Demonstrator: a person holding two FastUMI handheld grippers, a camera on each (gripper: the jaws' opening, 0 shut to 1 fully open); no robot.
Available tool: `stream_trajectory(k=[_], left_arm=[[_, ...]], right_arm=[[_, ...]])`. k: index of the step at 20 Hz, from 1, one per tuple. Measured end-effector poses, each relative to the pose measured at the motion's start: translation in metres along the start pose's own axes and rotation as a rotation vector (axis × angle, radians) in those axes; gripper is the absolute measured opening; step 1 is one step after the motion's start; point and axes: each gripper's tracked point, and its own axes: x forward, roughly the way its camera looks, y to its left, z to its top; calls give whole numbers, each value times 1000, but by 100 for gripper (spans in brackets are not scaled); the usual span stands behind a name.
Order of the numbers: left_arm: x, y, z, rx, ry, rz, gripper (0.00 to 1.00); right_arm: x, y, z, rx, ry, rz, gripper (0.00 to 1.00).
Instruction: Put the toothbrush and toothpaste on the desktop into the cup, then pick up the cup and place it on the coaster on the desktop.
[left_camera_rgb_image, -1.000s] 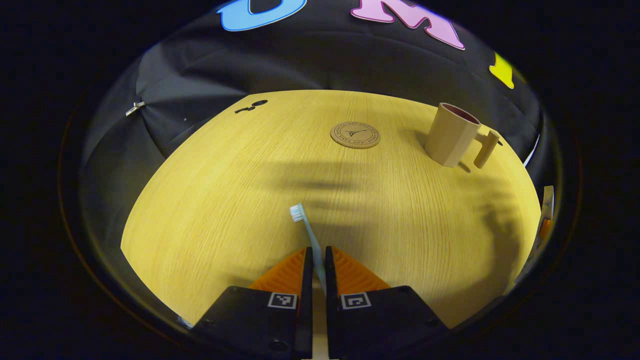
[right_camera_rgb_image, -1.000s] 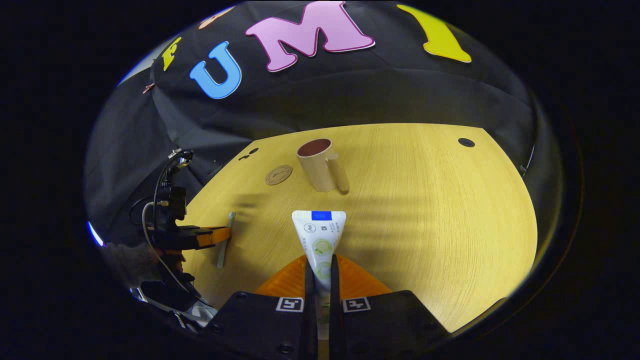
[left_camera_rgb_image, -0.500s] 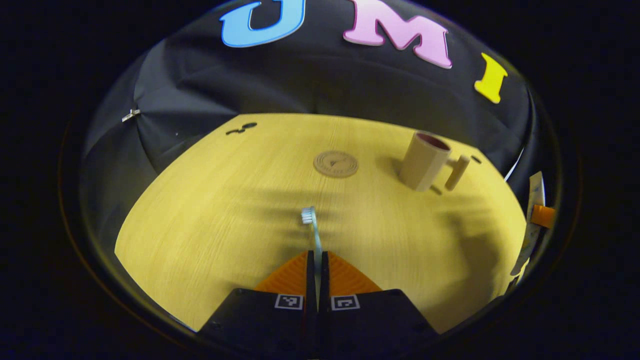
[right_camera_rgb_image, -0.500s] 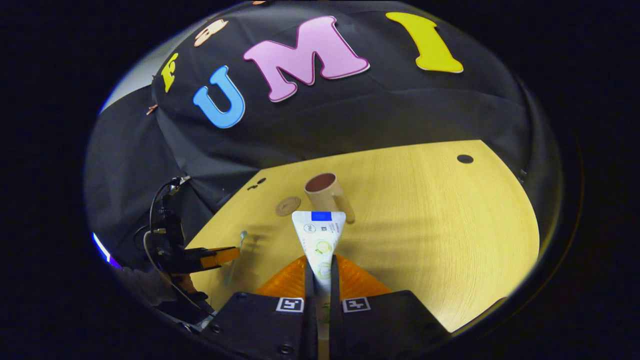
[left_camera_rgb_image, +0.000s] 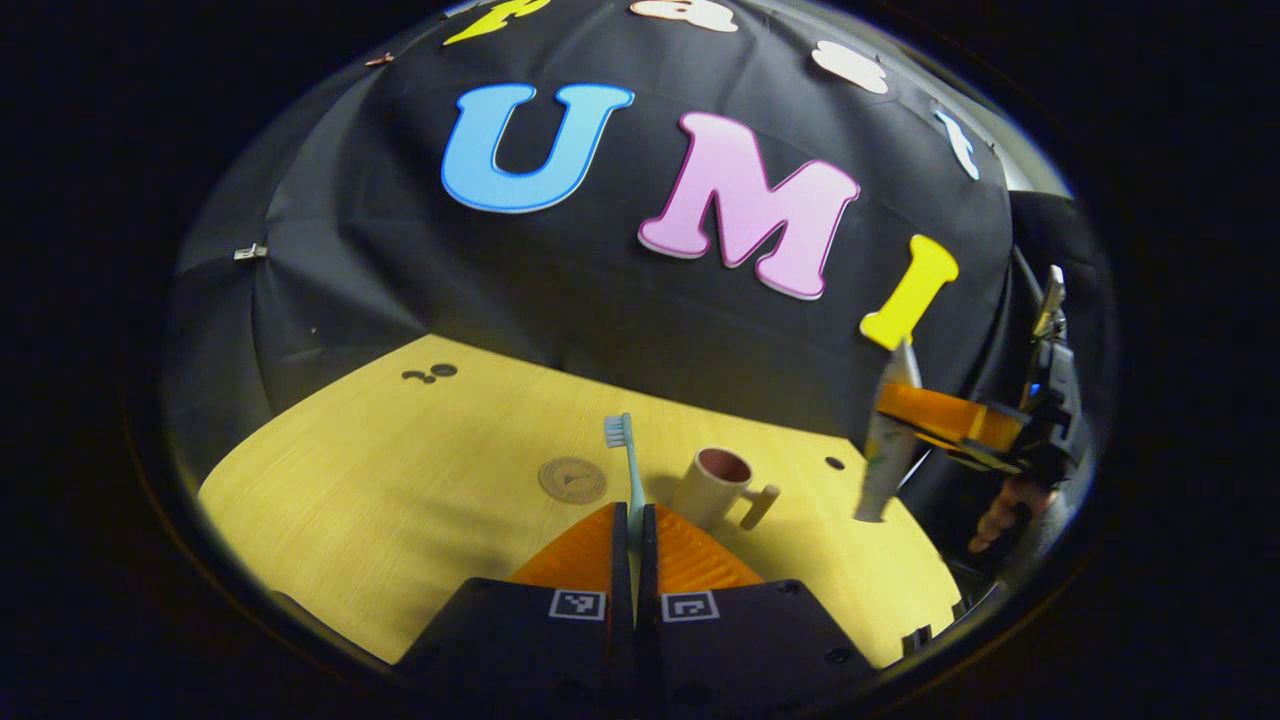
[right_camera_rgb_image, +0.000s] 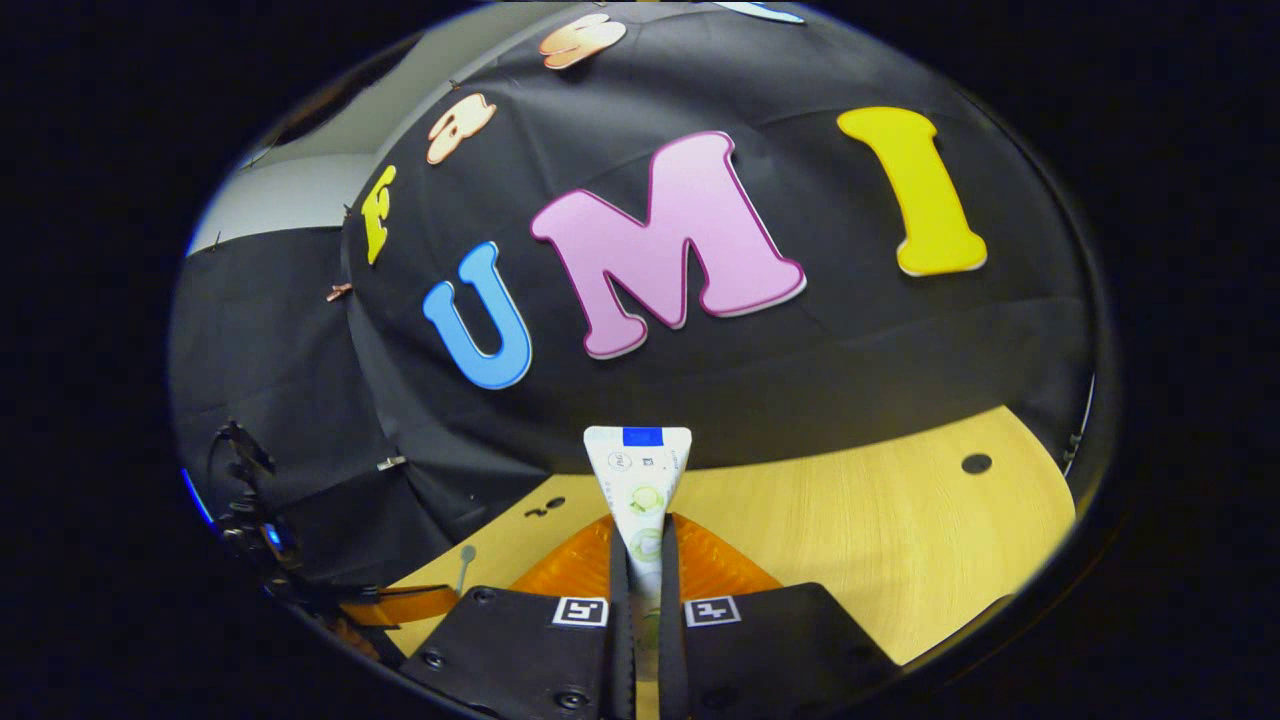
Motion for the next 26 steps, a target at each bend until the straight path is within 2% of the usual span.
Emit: stream_trajectory(k=[2, 4, 7, 9, 14, 21, 24, 25, 26], left_arm=[[-10, -14, 17, -15, -51, -38, 6], [-17, -17, 21, -26, -69, -44, 6], [-23, -15, 16, -20, -71, -33, 6], [-26, -14, 14, -29, -68, -27, 6], [-22, -8, 9, -47, -65, -19, 6], [-12, -5, 15, -77, -70, -19, 6], [-7, -10, 17, -87, -77, -29, 6], [-3, -13, 19, -90, -83, -35, 6], [3, -18, 24, -92, -92, -48, 6]], right_arm=[[45, -8, 11, -27, -67, 10, 13], [80, -22, 6, -49, -90, -9, 13], [127, -39, -33, -49, -50, -37, 13], [139, -42, -68, -92, 17, -39, 13], [147, -46, -114, -156, 120, -38, 13], [140, -52, -134, -134, 178, -65, 15], [132, -49, -148, -153, 224, -50, 26], [127, -49, -149, -152, 230, -52, 24], [125, -47, -149, -139, 227, -51, 32]])
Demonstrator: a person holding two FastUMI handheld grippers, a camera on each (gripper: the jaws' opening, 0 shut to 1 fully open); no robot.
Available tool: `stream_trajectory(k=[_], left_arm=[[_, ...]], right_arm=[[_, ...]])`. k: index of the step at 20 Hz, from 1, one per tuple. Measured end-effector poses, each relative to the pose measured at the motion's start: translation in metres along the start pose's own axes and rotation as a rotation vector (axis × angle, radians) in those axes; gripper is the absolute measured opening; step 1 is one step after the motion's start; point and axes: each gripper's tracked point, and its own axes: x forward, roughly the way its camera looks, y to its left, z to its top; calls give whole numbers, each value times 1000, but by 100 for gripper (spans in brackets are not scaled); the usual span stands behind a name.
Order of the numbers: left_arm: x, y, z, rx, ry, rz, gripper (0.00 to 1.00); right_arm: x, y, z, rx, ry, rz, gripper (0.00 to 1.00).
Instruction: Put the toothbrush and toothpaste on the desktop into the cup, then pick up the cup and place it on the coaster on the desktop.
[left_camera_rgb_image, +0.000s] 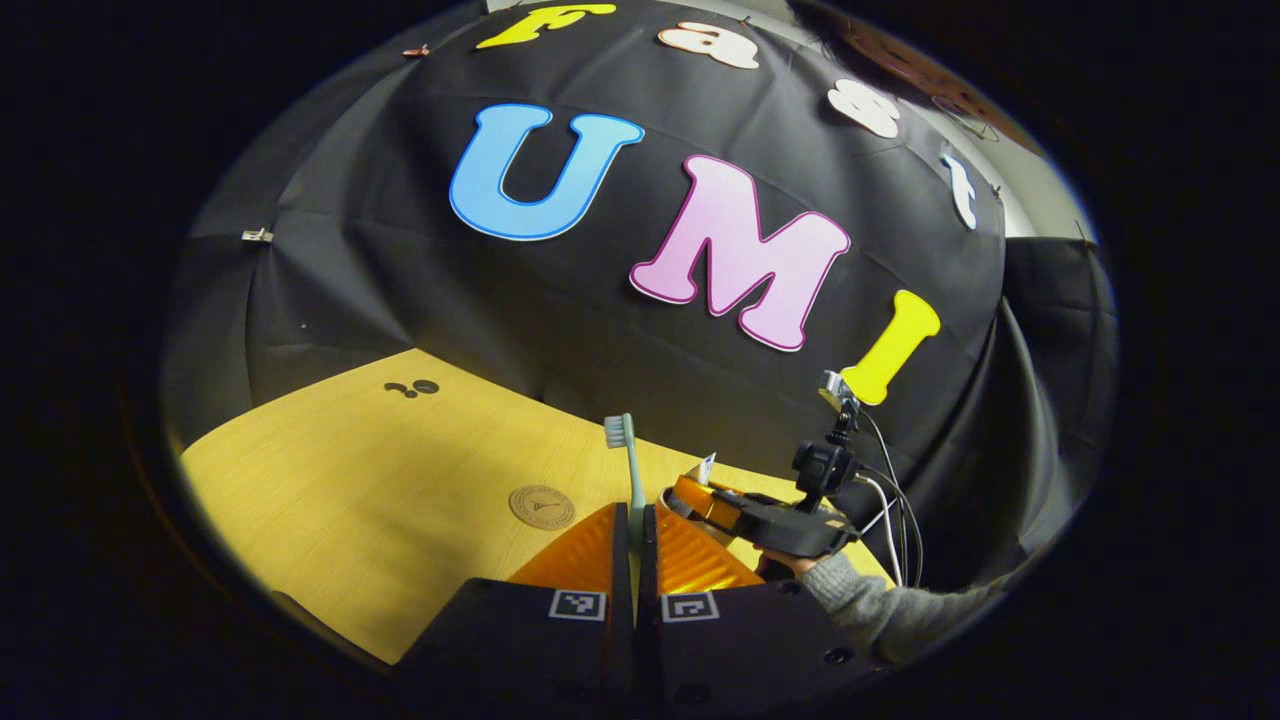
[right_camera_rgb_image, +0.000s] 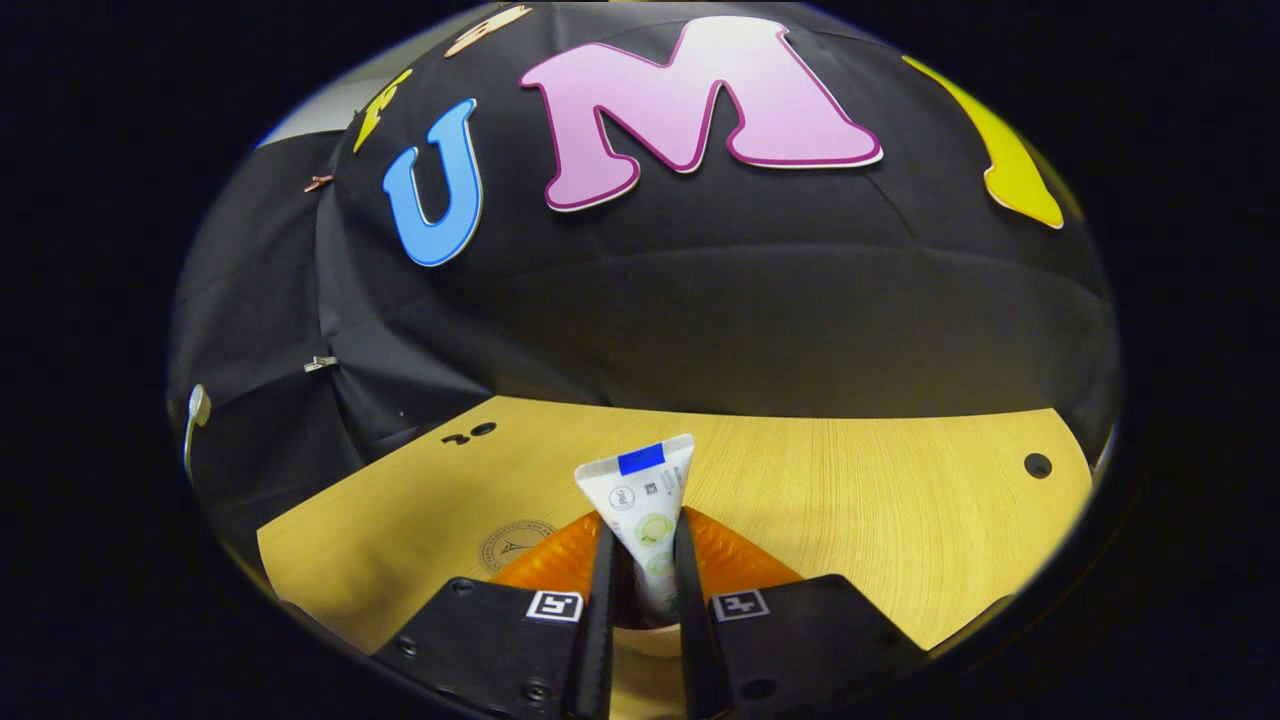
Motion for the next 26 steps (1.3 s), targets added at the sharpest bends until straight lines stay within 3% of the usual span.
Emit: stream_trajectory(k=[3, 5, 6, 9, 16, 21, 26], left_arm=[[41, -21, 12, -28, -73, -62, 6], [60, -28, 17, -45, -114, -83, 6], [78, -35, 22, -49, -146, -97, 6], [123, -43, 36, -43, -239, -99, 6], [192, -53, 55, -39, -421, -70, 6], [240, -36, 1, 71, -402, 25, 6], [257, -31, -37, 126, -359, 56, 6]], right_arm=[[-13, 2, 31, 61, -90, 24, 45], [-21, -2, 60, 95, -172, 34, 39], [-33, -9, 84, 124, -235, 38, 52], [-69, -38, 99, 117, -278, 12, 52], [-120, -80, 30, 101, -140, -32, 52], [-126, -89, 2, 121, -83, -18, 52], [-115, -95, -14, 152, -40, -22, 52]])
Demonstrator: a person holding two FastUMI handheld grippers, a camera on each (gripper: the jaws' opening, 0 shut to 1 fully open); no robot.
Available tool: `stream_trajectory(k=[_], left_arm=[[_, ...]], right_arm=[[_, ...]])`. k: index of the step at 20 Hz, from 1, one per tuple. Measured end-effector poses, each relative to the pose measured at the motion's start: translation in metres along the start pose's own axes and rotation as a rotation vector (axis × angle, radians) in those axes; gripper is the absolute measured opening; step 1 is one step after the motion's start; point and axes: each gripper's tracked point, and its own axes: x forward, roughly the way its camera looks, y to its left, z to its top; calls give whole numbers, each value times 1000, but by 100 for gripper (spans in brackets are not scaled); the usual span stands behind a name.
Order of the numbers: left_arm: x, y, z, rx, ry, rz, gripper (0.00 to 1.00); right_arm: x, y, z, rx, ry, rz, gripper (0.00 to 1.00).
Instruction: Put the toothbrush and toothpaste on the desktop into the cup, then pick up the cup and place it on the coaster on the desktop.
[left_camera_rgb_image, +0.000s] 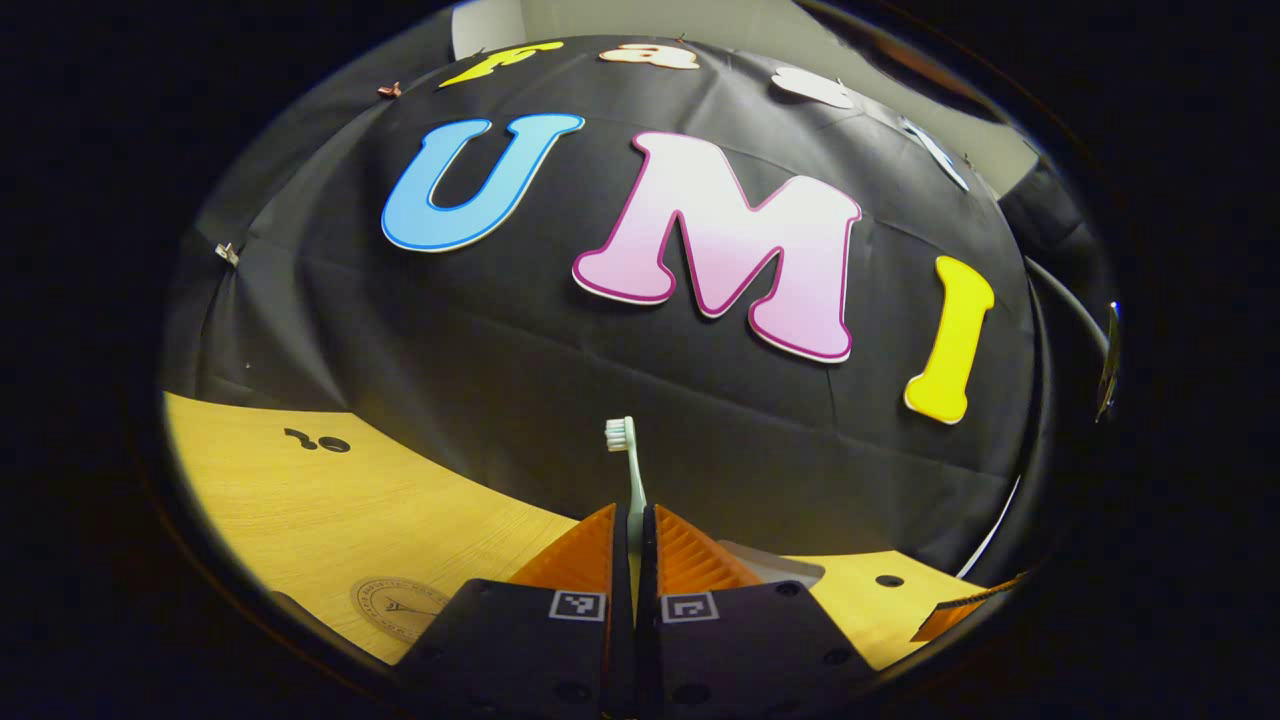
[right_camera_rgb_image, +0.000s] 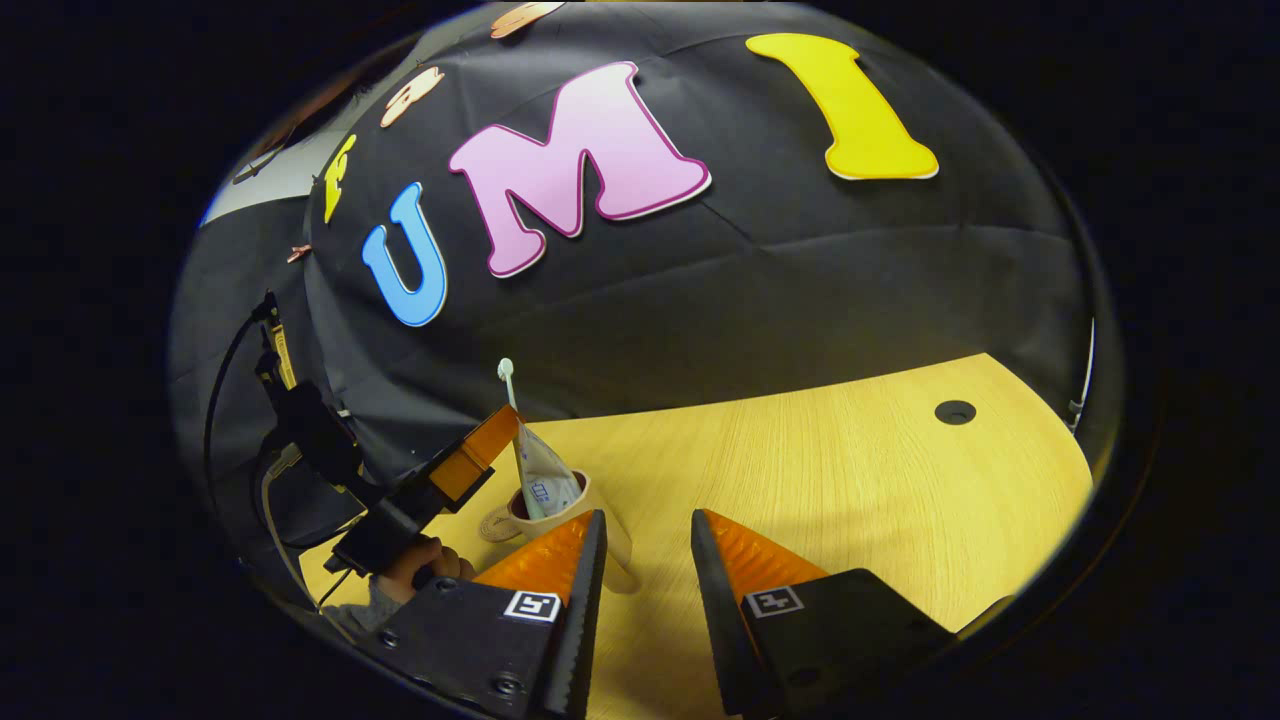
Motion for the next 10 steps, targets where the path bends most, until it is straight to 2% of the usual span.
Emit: stream_trajectory(k=[5, 6, 7, 8, 9, 10], left_arm=[[-11, 2, -13, 13, 7, 1, 6], [-13, 2, -13, 15, 3, 0, 7], [-16, 3, -15, 20, 3, 0, 10], [-18, 3, -15, 25, 6, 0, 11], [-20, 3, -16, 34, 6, -2, 13], [-22, 2, -15, 42, 10, -7, 13]], right_arm=[[5, -5, -4, -41, 38, -4, 52], [6, -4, -5, -58, 51, 0, 42], [6, -2, -5, -77, 61, 8, 52], [5, 0, -5, -98, 70, 18, 52], [4, 3, -4, -120, 79, 28, 43], [4, 6, -3, -136, 88, 43, 54]])
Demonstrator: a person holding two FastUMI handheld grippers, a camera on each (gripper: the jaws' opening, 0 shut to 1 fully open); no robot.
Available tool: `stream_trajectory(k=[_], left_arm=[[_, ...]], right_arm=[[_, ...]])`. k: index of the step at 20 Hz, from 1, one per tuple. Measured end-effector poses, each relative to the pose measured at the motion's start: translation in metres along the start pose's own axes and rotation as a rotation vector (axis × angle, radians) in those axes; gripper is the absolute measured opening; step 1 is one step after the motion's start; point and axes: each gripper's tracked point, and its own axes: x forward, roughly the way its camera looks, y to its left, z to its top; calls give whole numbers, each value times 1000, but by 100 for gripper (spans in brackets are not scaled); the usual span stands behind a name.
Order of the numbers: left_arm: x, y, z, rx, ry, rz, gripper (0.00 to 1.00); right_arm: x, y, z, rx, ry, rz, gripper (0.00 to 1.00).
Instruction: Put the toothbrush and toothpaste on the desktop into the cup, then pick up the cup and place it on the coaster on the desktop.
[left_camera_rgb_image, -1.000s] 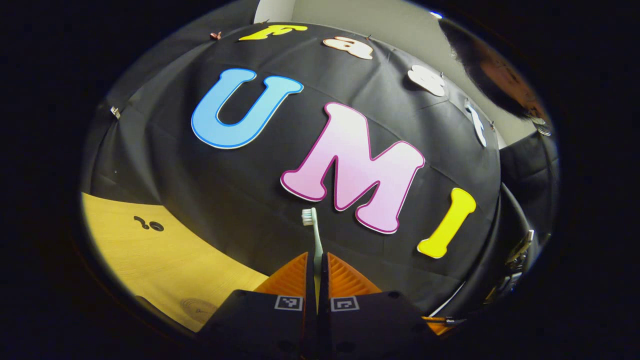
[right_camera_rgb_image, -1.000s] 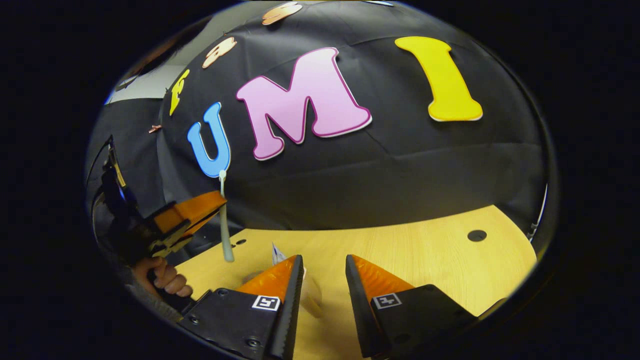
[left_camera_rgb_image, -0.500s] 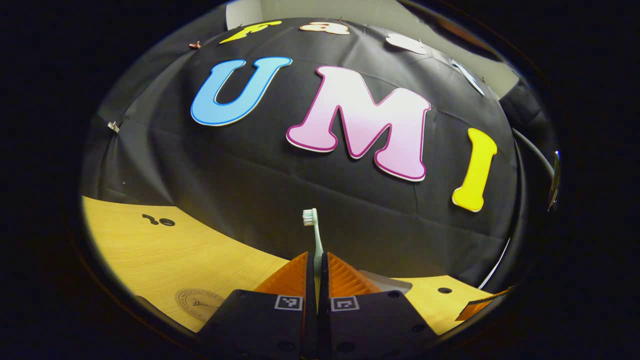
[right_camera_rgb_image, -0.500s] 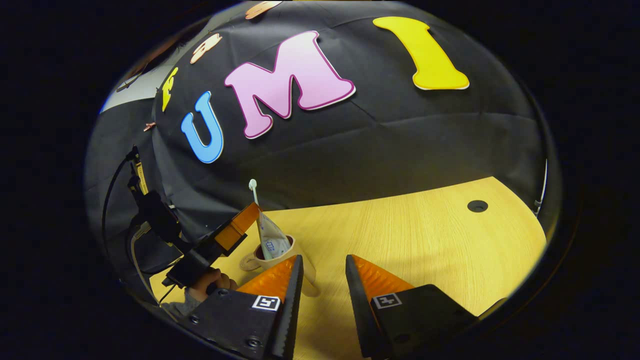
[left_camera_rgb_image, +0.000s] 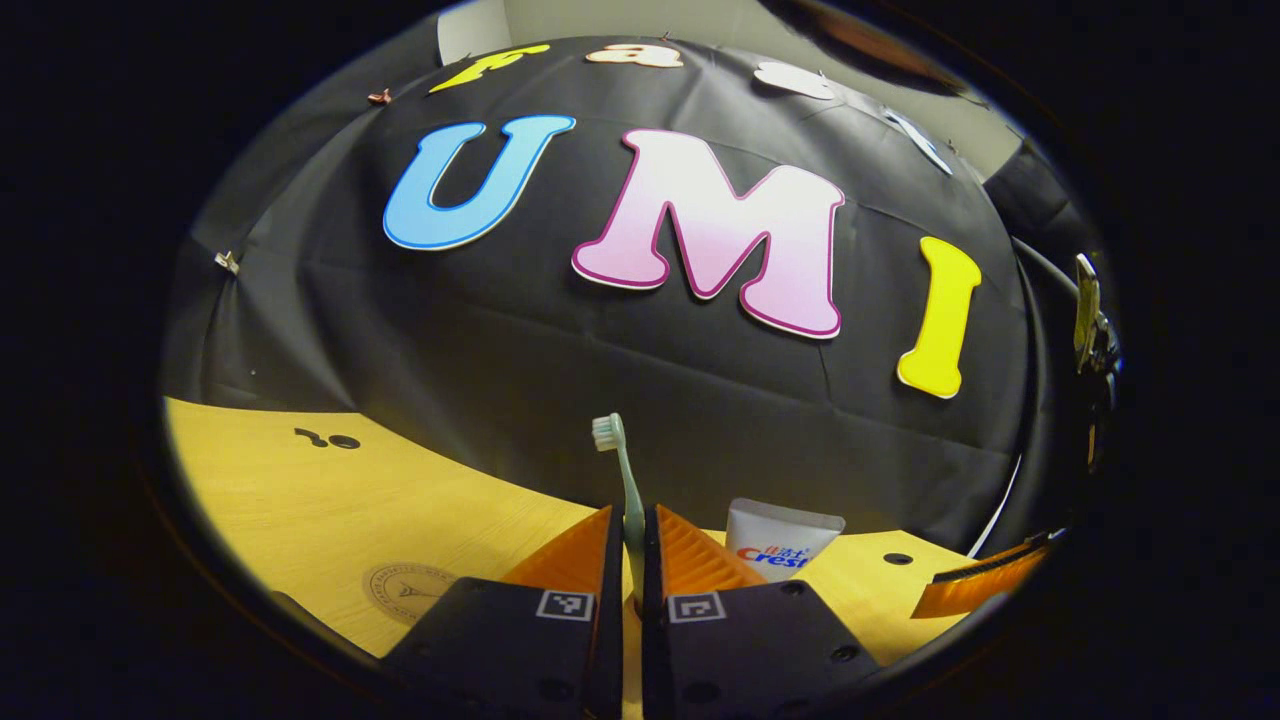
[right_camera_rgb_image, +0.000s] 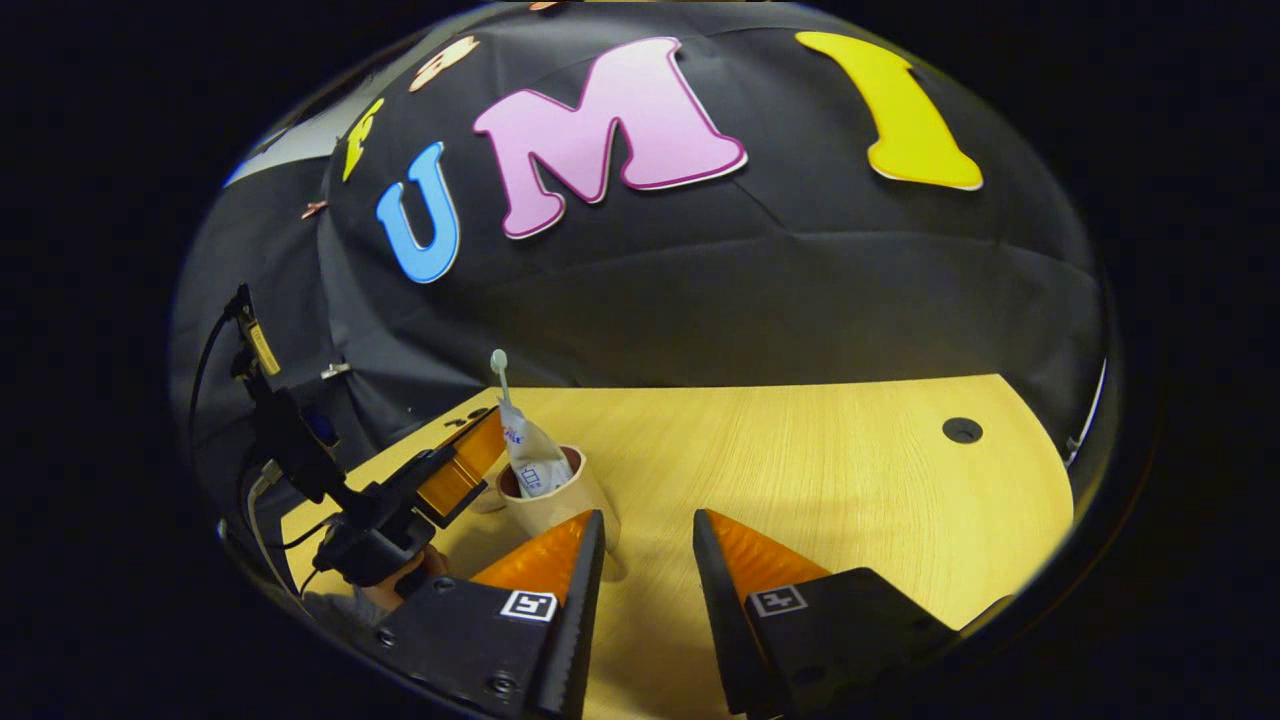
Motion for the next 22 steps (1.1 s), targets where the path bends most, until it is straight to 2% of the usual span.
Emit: stream_trajectory(k=[4, 5, 6, 11, 12, 13, 16, 19, 20, 21, 22], left_arm=[[-13, -2, -13, 5, 52, -26, 18], [-19, -3, -16, 4, 64, -31, 18], [-25, -4, -16, 1, 74, -36, 19], [-41, -2, -19, -4, 125, -46, 23], [-48, 0, -21, -2, 145, -45, 28], [-58, 7, -19, 0, 165, -33, 46], [-93, 29, -10, -29, 207, -2, 50], [-130, 60, -6, -17, 247, 46, 51], [-142, 73, -4, -8, 257, 69, 61], [-153, 85, -4, -2, 269, 89, 51], [-162, 93, -5, 4, 281, 97, 51]], right_arm=[[-1, 10, 3, -73, 70, 57, 60], [-1, 13, 5, -72, 95, 75, 51], [-2, 18, 9, -79, 116, 95, 61], [3, 23, 15, -219, 222, 128, 63], [6, 25, 12, -244, 250, 142, 63], [11, 33, 7, -268, 292, 169, 63], [23, 47, -19, -331, 434, 214, 63], [41, 47, -47, -405, 541, 204, 62], [42, 47, -54, -416, 580, 203, 62], [44, 48, -58, -431, 610, 199, 62], [47, 49, -59, -453, 624, 190, 62]])
